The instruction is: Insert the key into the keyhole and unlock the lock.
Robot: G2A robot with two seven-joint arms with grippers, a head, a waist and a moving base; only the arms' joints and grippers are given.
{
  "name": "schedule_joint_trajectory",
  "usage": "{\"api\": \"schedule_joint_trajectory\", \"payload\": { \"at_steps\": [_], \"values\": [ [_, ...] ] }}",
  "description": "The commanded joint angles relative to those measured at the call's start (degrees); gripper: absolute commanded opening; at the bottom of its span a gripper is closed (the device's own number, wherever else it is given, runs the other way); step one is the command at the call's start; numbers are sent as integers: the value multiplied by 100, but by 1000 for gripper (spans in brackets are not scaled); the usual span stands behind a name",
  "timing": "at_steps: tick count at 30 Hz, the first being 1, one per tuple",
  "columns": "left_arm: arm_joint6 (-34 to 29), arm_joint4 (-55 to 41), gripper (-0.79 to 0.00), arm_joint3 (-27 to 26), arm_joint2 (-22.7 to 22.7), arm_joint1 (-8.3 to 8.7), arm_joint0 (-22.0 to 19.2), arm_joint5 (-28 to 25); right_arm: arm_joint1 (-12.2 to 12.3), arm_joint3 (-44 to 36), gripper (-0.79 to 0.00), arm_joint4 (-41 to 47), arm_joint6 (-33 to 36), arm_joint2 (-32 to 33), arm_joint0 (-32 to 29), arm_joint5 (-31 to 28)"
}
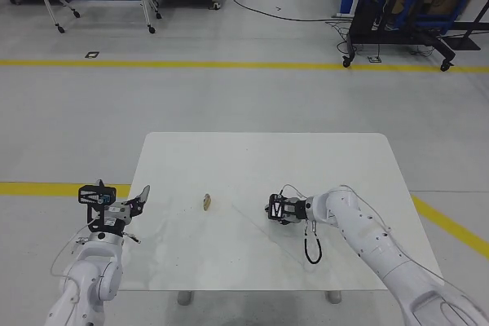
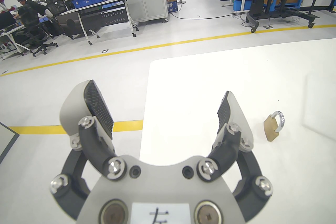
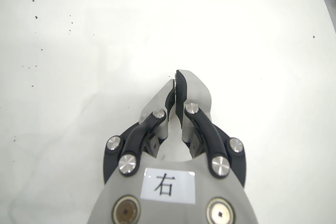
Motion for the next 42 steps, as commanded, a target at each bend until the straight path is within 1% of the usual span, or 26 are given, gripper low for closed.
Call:
{"api": "schedule_joint_trajectory", "payload": {
  "at_steps": [1, 7, 12, 16, 35, 37, 38, 40, 42],
  "values": [
    [0, 0, 0, 0, 0, 0, 0, 0, 2, -7, -785, -25, -26, -24, 16, -3],
    [0, 0, 0, 0, 0, 0, 0, 0, 109, -298, -785, -277, -287, 90, -37, 2],
    [0, 0, 0, 0, 0, 0, 0, 0, 272, -656, -785, -524, -654, 351, -262, 70],
    [0, 0, 0, 0, 0, 0, 0, 0, 403, -926, -785, -604, -1099, 607, -514, 156],
    [0, 0, 0, 0, 0, 0, 0, 0, 403, -926, -785, -604, -1099, 607, -514, 156],
    [0, 0, 0, 0, 0, 0, 0, 0, 387, -1007, -785, -618, -1080, 495, -560, 174],
    [8, 15, 0, -16, 2, -1, -19, 4, 377, -1000, -785, -676, -1016, 411, -519, 92],
    [-120, 45, 0, -73, 94, -4, -110, -155, 347, -953, -785, -797, -913, 228, -376, -101],
    [-381, 106, 0, -159, 208, 5, -262, -478, 318, -891, -785, -928, -849, 38, -205, -335]
  ]
}}
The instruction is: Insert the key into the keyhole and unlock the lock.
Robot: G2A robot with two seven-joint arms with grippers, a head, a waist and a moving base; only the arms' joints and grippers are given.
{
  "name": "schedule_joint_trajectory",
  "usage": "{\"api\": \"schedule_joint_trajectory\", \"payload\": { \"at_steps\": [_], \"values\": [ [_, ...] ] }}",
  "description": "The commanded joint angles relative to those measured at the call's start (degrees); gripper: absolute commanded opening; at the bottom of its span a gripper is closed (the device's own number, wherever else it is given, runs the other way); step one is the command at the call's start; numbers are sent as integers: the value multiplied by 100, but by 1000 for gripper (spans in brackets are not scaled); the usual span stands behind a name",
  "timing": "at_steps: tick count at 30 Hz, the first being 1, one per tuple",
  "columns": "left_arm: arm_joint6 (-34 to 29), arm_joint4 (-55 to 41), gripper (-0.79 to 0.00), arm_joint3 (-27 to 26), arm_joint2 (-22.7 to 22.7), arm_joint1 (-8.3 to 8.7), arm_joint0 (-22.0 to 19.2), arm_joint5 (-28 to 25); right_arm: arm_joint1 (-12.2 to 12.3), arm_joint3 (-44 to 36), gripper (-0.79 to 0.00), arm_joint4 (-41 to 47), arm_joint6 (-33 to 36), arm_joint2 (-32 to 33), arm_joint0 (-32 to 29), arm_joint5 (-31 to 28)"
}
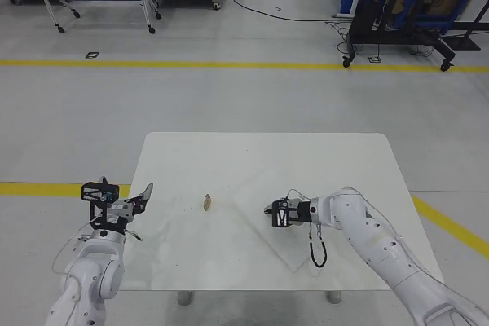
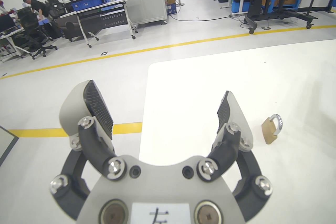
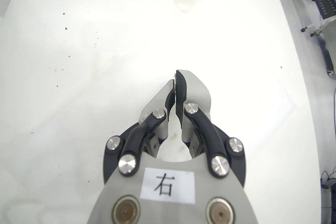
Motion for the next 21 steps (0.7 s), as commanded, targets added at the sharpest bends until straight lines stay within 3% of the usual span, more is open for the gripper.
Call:
{"api": "schedule_joint_trajectory", "payload": {
  "at_steps": [1, 6, 12, 21],
  "values": [
    [-340, 224, 0, -69, 112, 19, -161, -359, -24, 73, -785, -117, 77, -146, 164, -155],
    [-718, 873, 0, -240, 421, 62, -538, -1173, -22, 52, -785, -760, -1, -608, 540, -400],
    [-1250, 1034, 0, -189, 925, 57, -919, -1883, 95, 43, -785, -1290, -798, -964, 821, -400],
    [-1808, 1533, 0, 210, 2087, -75, -1582, -1894, 163, 192, -785, -1595, -1543, -1252, 962, -173]
  ]
}}
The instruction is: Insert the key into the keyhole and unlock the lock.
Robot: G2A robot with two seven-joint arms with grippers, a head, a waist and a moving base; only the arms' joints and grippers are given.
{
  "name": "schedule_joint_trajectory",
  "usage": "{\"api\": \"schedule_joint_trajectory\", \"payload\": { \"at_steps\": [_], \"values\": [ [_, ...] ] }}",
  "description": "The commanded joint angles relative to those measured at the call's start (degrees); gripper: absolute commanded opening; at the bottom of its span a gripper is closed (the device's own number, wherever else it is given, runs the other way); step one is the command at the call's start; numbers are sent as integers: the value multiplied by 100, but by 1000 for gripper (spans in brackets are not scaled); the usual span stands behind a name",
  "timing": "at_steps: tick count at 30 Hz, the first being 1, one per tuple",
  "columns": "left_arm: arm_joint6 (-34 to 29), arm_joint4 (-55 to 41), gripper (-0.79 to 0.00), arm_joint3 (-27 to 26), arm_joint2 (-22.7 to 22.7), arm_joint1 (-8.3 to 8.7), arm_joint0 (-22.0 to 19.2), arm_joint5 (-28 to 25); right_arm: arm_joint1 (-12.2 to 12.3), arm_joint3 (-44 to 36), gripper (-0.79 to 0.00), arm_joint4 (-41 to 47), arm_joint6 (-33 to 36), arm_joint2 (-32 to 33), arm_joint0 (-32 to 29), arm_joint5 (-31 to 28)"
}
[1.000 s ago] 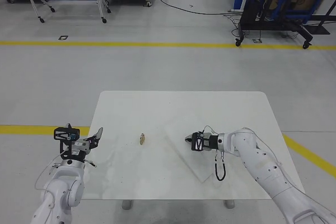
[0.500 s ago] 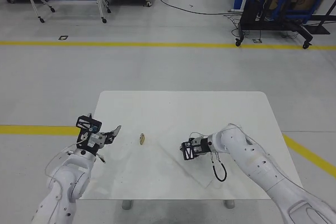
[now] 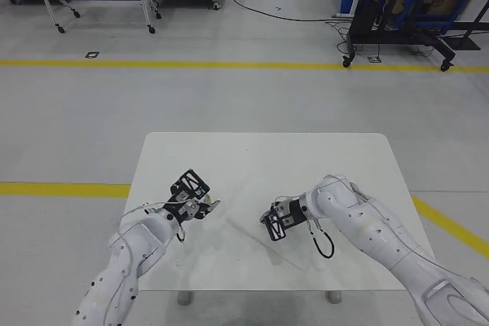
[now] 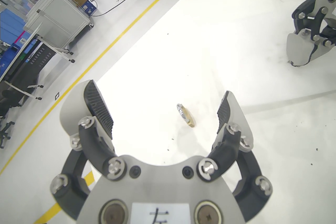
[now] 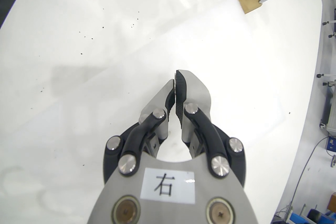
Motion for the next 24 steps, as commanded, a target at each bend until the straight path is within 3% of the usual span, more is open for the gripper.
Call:
{"api": "schedule_joint_trajectory", "payload": {
  "at_steps": [1, 11, 24],
  "values": [
    [-88, 129, 0, 124, 277, -37, -171, 16, -1, 66, -785, -32, -130, -67, 12, 93],
    [-461, 542, 0, 889, 1436, -266, -1043, -54, -29, 463, -785, -54, -641, -304, 172, 509],
    [-524, 1408, 0, 1479, 2158, -440, -1349, 342, 41, 634, -785, -58, -1189, -352, 197, 932]
  ]
}}
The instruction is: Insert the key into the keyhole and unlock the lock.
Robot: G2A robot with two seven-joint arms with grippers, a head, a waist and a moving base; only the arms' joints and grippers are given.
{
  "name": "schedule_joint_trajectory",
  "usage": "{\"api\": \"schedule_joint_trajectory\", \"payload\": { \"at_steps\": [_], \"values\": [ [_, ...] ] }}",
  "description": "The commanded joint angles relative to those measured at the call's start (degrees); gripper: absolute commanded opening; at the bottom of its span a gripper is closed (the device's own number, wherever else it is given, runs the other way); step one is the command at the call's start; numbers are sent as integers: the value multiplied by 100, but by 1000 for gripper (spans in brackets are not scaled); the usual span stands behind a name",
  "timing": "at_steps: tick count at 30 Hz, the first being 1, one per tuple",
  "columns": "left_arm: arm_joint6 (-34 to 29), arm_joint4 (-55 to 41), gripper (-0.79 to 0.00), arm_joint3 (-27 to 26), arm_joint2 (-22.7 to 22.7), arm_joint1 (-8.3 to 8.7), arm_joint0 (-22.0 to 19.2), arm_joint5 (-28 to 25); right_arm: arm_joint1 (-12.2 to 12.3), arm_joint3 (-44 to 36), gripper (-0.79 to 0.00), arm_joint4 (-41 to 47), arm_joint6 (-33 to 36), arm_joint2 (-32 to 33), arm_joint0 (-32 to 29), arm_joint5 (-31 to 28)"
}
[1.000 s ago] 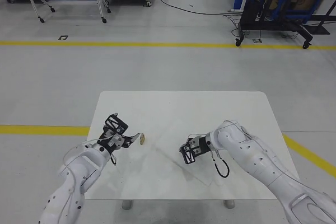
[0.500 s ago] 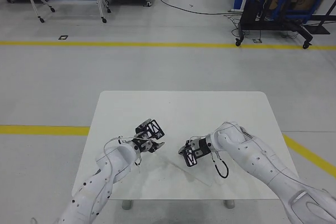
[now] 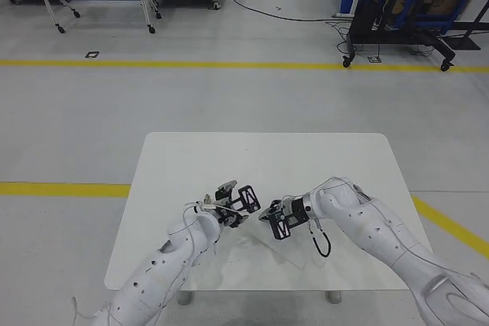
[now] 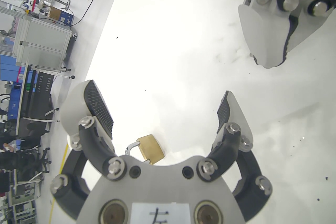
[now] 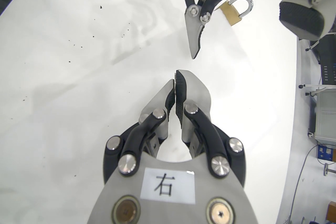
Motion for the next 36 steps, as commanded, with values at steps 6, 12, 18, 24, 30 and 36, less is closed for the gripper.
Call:
{"api": "schedule_joint_trajectory", "payload": {
  "at_steps": [6, 12, 18, 24, 30, 36],
  "values": [
    [15, 173, 0, 233, 149, -78, -103, 178, 59, 120, -785, 53, -374, 38, -7, 240],
    [74, -111, 0, 166, 20, -119, -115, 303, 183, 396, -785, 533, -1078, 372, -156, 650],
    [271, -1096, 0, -141, -575, -75, 63, 201, 397, 579, -785, 871, -2357, 798, -510, 1335],
    [271, -1096, 0, -141, -575, -75, 63, 201, 422, 600, -785, 875, -2462, 835, -547, 1384],
    [758, -1673, 0, -332, -860, -70, 166, 359, 406, 534, -785, 1192, -2428, 899, -621, 1398],
    [1455, -4287, 0, -441, -2109, 89, 636, -1038, 294, 489, -785, 2518, -2575, 988, -765, 873]
  ]
}}
